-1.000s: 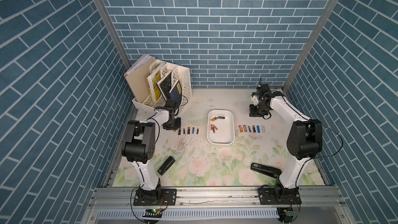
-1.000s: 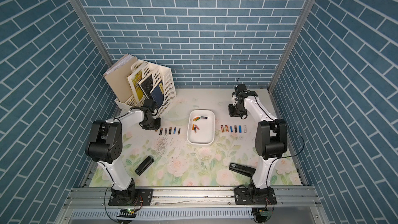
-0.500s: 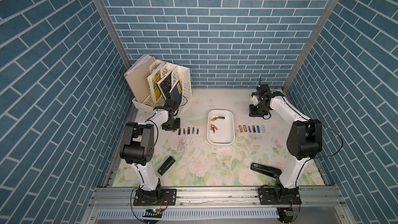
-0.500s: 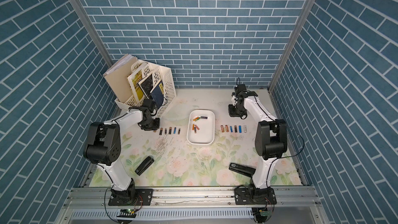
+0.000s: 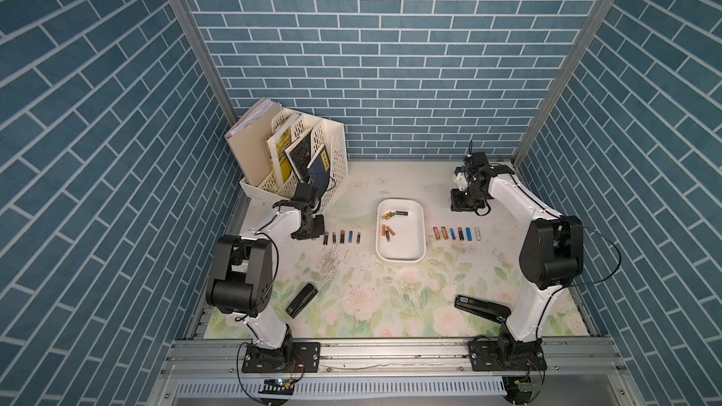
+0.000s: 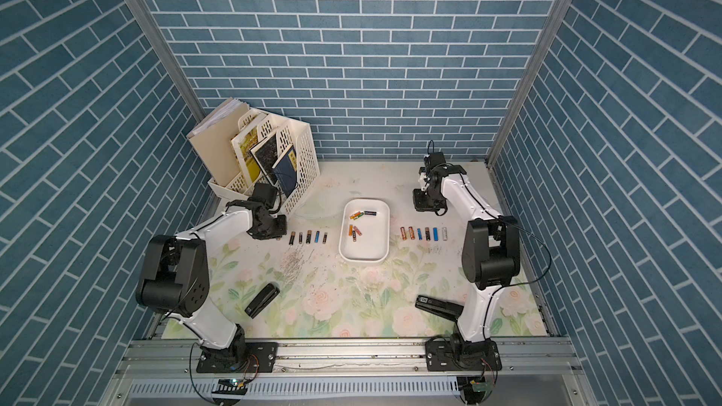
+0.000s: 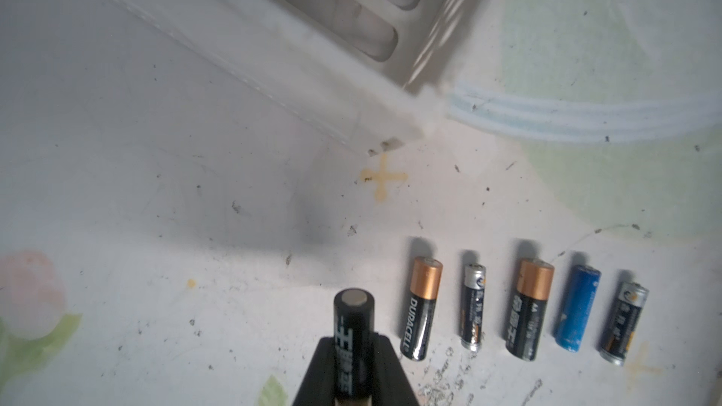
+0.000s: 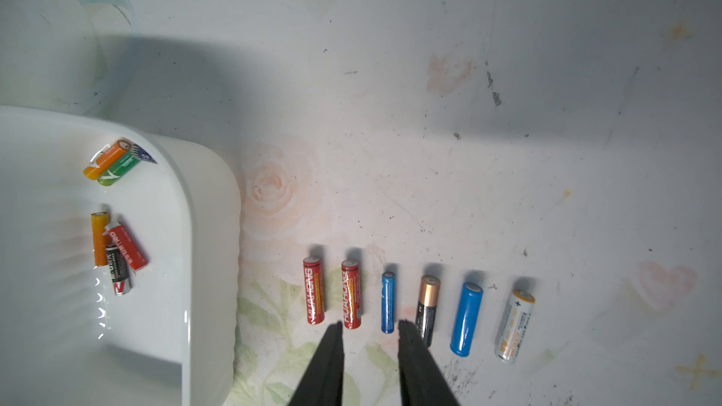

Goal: Take the batteries out of the storage box
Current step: Place the battery at the center of the board.

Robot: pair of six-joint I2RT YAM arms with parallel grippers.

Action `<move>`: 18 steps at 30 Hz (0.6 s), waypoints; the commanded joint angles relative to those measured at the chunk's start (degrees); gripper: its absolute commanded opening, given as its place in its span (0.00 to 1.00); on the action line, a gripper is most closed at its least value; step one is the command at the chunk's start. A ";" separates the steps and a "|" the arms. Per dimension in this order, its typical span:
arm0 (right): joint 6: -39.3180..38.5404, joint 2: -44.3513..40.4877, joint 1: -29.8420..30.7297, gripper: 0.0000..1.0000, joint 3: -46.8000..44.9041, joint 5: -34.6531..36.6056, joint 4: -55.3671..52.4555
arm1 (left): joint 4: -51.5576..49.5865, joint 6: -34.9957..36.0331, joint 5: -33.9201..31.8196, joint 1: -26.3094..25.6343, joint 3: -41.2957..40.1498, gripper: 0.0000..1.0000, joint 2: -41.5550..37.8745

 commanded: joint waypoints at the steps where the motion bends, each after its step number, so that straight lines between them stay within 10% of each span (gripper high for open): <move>1: 1.11 0.89 0.30 0.28 1.47 0.11 -1.77 | 3.79 -2.67 -2.26 -0.97 -1.71 0.13 -2.18; 18: 0.05 1.14 0.39 0.28 1.48 -0.12 -2.00 | 11.93 -5.50 -6.89 -4.04 -10.62 0.14 -5.11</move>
